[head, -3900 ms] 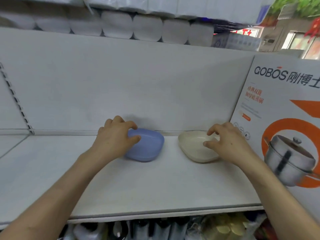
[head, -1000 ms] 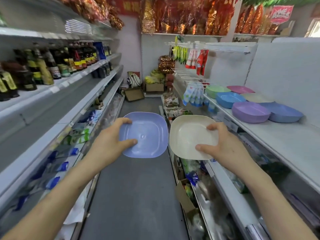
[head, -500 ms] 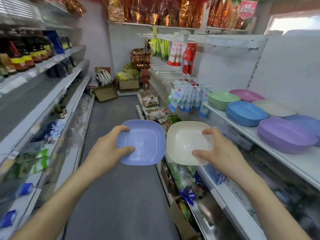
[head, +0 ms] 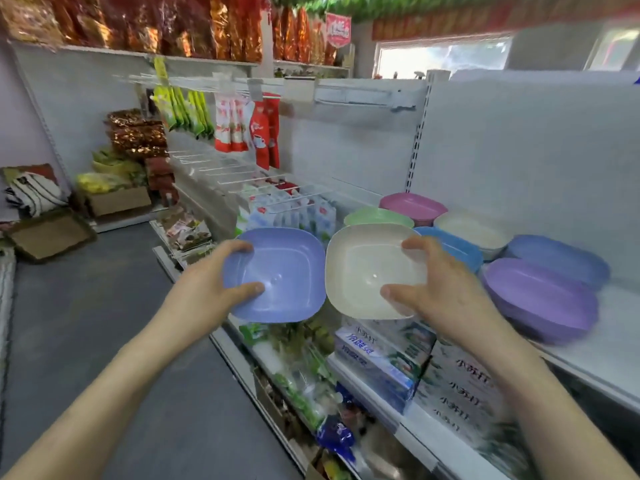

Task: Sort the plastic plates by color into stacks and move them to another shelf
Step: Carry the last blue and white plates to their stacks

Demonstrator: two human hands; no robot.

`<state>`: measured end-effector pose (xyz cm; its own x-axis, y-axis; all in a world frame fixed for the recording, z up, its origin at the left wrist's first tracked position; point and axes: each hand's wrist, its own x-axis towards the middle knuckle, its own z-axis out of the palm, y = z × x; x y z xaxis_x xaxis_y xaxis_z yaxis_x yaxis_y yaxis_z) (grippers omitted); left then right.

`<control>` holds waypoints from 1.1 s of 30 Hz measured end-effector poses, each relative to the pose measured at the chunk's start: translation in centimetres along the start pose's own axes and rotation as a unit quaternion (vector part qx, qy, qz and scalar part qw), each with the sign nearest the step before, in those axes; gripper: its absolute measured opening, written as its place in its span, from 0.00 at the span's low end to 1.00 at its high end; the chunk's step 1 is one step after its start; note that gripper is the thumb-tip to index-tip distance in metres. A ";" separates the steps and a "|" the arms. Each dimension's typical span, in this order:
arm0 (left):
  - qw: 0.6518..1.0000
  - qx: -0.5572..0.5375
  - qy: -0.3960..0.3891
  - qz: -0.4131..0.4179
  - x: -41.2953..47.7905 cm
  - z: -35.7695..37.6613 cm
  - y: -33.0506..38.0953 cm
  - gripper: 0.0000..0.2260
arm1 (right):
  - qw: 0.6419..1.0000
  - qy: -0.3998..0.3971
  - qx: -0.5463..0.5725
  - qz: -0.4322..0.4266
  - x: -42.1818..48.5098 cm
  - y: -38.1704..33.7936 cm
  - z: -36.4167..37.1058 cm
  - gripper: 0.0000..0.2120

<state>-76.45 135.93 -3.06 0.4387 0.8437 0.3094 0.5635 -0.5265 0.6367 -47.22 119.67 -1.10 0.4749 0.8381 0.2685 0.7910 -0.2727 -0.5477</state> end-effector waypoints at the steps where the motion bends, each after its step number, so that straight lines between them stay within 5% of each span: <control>1: 1.000 0.002 -0.003 0.017 1.7 0.6 0.1 0.24 | 1.000 0.014 0.002 0.000 0.9 0.4 -0.2 0.35; 10: 0.992 -0.022 -0.021 0.125 15.1 5.7 3.7 0.24 | 0.992 0.111 -0.011 0.051 6.6 4.2 -3.1 0.33; 18: 0.961 -0.102 -0.124 0.223 23.3 13.5 7.9 0.24 | 0.972 0.163 -0.057 0.160 6.2 8.5 -6.8 0.36; 33: 0.936 -0.169 -0.178 0.254 33.4 18.4 10.0 0.27 | 0.937 0.152 -0.116 0.292 11.6 9.7 -9.6 0.41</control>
<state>-43.25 156.90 0.63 0.8290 0.3736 0.4161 -0.0081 -0.7360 0.6769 -30.37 122.19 4.27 0.9130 0.3501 0.2094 0.4078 -0.7677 -0.4943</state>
